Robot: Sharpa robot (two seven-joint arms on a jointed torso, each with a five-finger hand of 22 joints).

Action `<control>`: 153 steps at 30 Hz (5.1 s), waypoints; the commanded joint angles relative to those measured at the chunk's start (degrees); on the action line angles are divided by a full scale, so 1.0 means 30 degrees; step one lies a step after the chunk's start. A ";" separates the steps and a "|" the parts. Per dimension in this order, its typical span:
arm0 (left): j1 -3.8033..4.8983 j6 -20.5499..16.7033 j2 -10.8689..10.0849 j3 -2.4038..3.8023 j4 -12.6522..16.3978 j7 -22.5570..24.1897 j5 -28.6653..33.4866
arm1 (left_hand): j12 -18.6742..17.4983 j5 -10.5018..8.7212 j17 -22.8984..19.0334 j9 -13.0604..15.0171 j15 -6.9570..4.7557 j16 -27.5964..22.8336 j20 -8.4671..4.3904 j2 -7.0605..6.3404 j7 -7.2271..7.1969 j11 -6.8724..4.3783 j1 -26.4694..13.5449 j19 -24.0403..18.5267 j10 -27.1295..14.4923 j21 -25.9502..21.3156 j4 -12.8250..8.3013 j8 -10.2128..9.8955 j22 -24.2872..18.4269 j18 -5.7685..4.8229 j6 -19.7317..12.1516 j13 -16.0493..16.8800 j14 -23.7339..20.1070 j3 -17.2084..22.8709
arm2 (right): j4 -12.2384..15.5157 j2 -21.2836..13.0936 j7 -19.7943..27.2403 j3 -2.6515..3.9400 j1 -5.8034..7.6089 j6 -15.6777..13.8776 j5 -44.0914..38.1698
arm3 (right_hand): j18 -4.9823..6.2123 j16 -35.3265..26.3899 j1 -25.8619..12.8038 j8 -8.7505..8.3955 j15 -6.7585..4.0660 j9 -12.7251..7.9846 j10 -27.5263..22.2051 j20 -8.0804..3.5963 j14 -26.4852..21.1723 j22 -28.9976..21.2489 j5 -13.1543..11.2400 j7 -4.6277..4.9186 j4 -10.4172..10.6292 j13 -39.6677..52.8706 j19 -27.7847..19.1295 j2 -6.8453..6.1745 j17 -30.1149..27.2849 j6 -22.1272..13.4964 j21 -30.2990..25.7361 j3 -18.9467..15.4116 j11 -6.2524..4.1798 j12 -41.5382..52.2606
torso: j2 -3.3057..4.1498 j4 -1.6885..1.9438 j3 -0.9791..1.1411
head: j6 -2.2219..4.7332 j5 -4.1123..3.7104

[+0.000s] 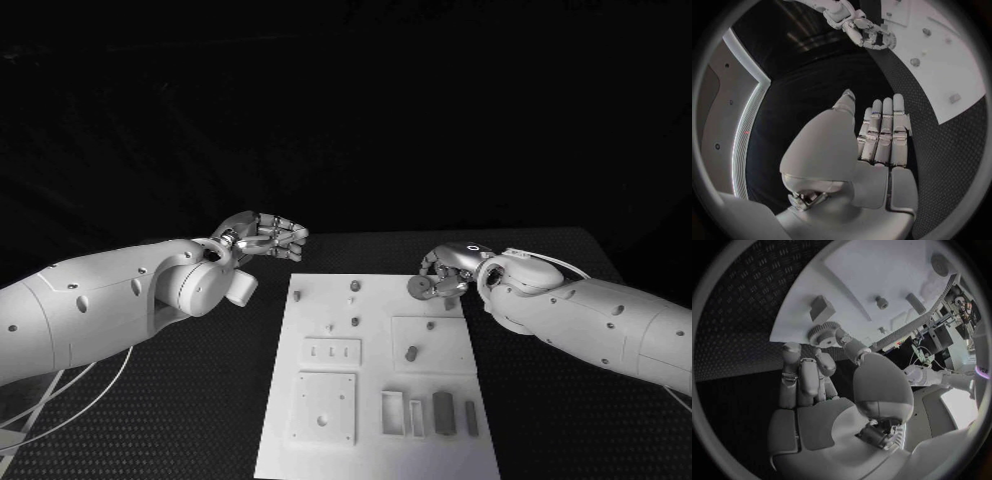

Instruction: Assemble the parts on the task board

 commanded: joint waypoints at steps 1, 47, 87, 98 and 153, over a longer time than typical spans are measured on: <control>0.0010 0.0327 0.0019 0.0014 0.0051 0.0232 -0.0089 | -0.0099 -0.0116 0.0033 0.0030 0.0081 -0.0106 0.0116 0.0052 0.0369 0.0065 -0.0210 -0.0032 0.0033 -0.0121 0.0000 -0.0037 0.0018 0.0244 -0.0068 0.0019 -0.0033 -0.0166 | -0.0056 0.0056 0.0239 0.0005 -0.0002 0.0148 0.0120 | 0.1026 0.0019 0.0057 -0.0001 0.0130 0.0035 0.0015 -0.0102 0.0025 0.0156 0.0104 -0.0028 0.0113 0.0031 0.0117 0.0088 0.0038 0.0044 -0.0099 -0.0005 0.0126 0.0058 | 0.0004 -0.0015 -0.0001 | -0.0061 0.0032; 0.0015 0.0298 -0.0106 0.0016 0.0331 0.0108 -0.0100 | -0.0127 -0.0116 0.0077 0.0037 0.0082 -0.0151 0.0116 0.0054 0.0372 0.0066 -0.0185 -0.0040 0.0030 -0.0140 -0.0010 -0.0051 0.0031 0.0249 -0.0086 0.0036 -0.0035 -0.0176 | -0.1040 0.0671 -0.0160 -0.0204 -0.0755 0.1578 -0.0323 | 0.1026 0.0185 -0.0314 0.0605 -0.0199 0.0241 0.0235 -0.0110 0.0090 0.0281 0.0104 -0.0393 -0.0366 0.0233 0.0050 0.1625 0.0167 0.1104 -0.0008 -0.0208 -0.0221 0.0117 | -0.0015 -0.0029 0.0031 | -0.0487 0.0178; 0.0017 0.0153 -0.0271 0.0018 0.0474 0.0179 -0.0102 | -0.0153 -0.0116 0.0120 0.0046 0.0085 -0.0195 0.0121 0.0058 0.0378 0.0070 -0.0145 -0.0046 0.0028 -0.0158 -0.0014 -0.0060 0.0043 0.0252 -0.0098 0.0054 -0.0034 -0.0178 | 0.1006 0.0292 -0.1393 -0.0193 -0.0074 -0.2205 -0.2484 | 0.1026 0.0361 0.0946 0.1660 -0.0887 0.0771 0.0592 -0.0254 0.0150 0.0348 0.0106 -0.1157 -0.0790 0.0581 -0.0061 0.2807 0.0389 0.3072 0.0257 0.0018 -0.0950 0.0300 | -0.0023 -0.0029 0.0030 | -0.0361 0.0093; 0.0019 0.0073 -0.0333 0.0018 0.0545 0.0186 -0.0102 | -0.0161 -0.0116 0.0131 0.0048 0.0087 -0.0207 0.0124 0.0048 0.0381 0.0071 -0.0140 -0.0049 0.0027 -0.0164 -0.0011 -0.0063 0.0046 0.0250 -0.0101 0.0058 -0.0034 -0.0184 | 0.3042 0.0051 -0.2019 -0.0178 0.0322 -0.2972 -0.3765 | 0.1026 0.0386 0.1002 0.1661 -0.0910 0.0785 0.0649 -0.0269 0.0165 0.0345 0.0105 -0.1176 -0.0777 0.0580 -0.0037 0.2642 0.0414 0.3107 0.0303 -0.0054 -0.0971 0.0276 | -0.0029 -0.0036 0.0035 | -0.0263 0.0188; 0.0021 0.0117 -0.0043 0.0019 0.0347 0.0179 -0.0102 | -0.0188 -0.0116 0.0189 0.0063 0.0091 -0.0260 0.0129 0.0053 0.0381 0.0071 -0.0119 -0.0046 0.0039 -0.0183 -0.0009 -0.0067 0.0065 0.0251 -0.0101 0.0085 -0.0021 -0.0192 | 0.2198 0.3663 -0.2815 -0.1242 -0.0096 -0.3254 -0.5263 | 0.1026 0.0393 0.1004 0.1531 -0.0895 0.0745 0.0688 -0.0281 0.0161 0.0305 0.0106 -0.1145 -0.0759 0.0531 0.0000 0.2337 0.0394 0.2993 0.0328 -0.0124 -0.0946 0.0134 | -0.0003 -0.0053 0.0079 | -0.0252 0.0639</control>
